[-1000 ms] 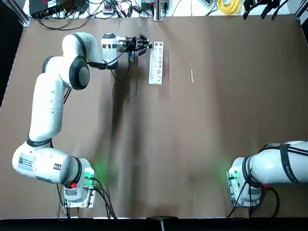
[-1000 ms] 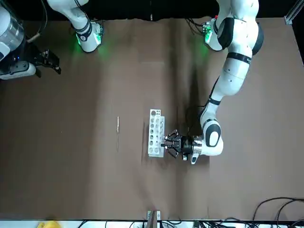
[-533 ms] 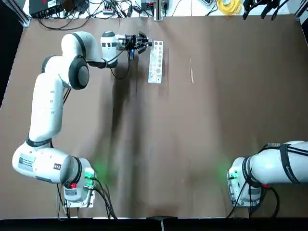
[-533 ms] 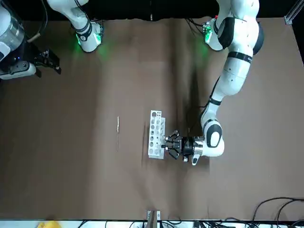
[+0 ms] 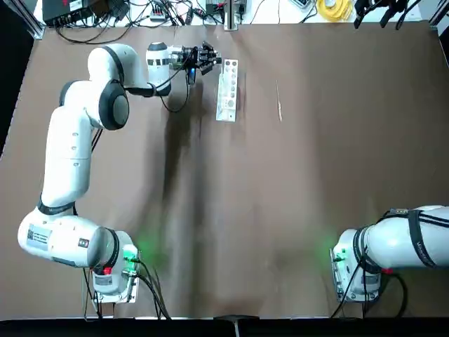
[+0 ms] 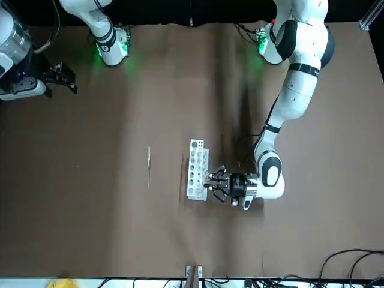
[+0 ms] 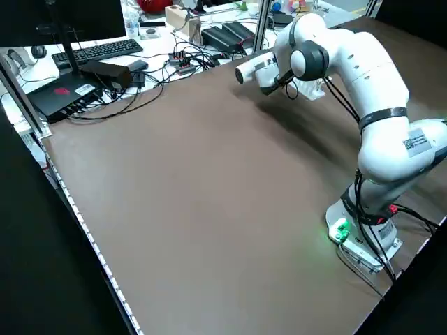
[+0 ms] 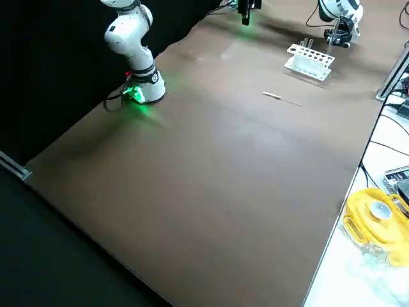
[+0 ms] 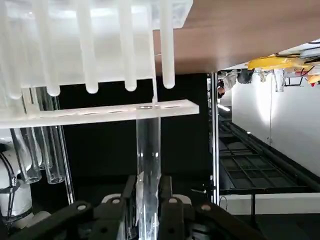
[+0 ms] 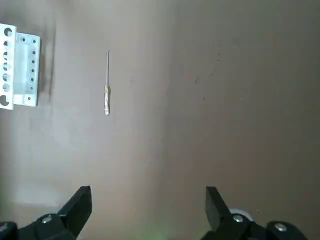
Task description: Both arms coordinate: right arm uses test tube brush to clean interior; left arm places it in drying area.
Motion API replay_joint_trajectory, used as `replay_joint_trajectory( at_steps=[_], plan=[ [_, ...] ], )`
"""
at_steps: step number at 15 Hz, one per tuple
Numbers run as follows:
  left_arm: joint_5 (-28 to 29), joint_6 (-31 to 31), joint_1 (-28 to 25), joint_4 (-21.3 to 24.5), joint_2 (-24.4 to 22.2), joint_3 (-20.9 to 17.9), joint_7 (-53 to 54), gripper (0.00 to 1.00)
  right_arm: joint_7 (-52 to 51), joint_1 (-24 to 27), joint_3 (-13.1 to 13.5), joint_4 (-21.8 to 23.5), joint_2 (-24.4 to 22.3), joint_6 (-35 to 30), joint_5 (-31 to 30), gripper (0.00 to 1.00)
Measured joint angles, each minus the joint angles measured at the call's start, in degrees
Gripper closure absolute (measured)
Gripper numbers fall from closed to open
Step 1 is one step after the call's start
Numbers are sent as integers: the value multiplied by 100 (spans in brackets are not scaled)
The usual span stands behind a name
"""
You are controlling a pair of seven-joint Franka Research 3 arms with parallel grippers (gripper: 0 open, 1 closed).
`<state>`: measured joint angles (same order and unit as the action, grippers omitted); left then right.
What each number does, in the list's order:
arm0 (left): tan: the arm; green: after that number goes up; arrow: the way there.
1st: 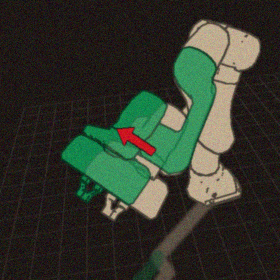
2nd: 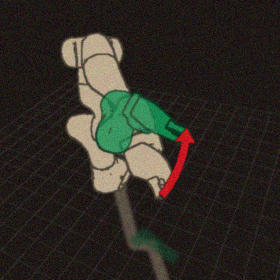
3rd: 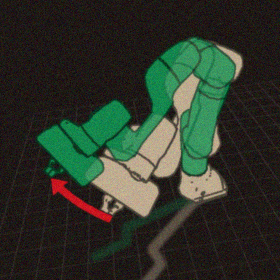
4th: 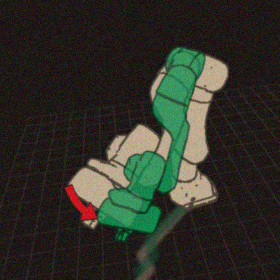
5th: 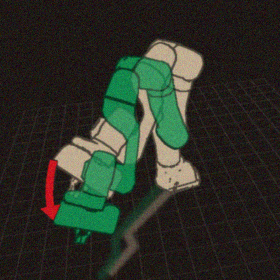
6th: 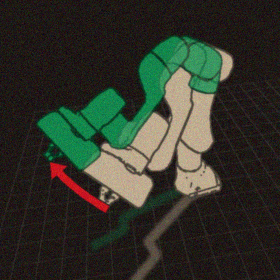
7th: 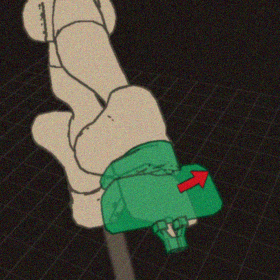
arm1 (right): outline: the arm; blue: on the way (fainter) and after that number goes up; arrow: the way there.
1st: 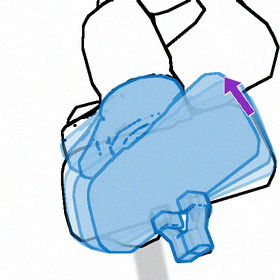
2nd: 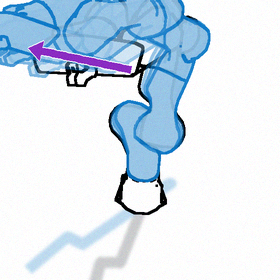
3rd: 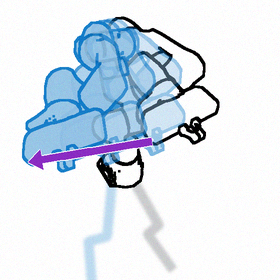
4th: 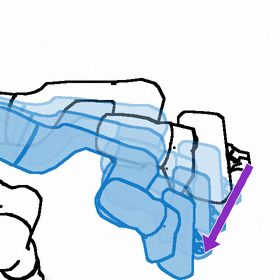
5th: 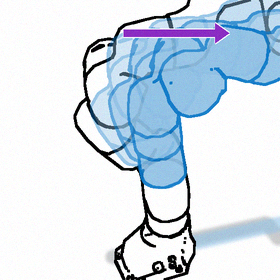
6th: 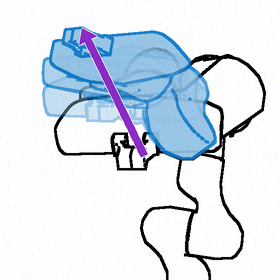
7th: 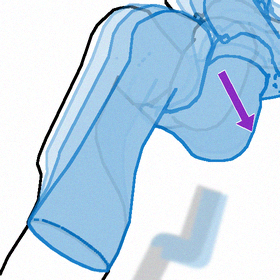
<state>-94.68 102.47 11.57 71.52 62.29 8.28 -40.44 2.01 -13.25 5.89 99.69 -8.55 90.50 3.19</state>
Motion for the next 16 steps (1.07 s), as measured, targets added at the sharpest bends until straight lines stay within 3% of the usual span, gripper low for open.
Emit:
replay_joint_trajectory(
  at_steps=[16],
  plan=[
    [-250, 234, 3, -37, 0, 27, 63, 77, 0, -48, -2, 0, 0, 4, 0, 0]
  ],
)
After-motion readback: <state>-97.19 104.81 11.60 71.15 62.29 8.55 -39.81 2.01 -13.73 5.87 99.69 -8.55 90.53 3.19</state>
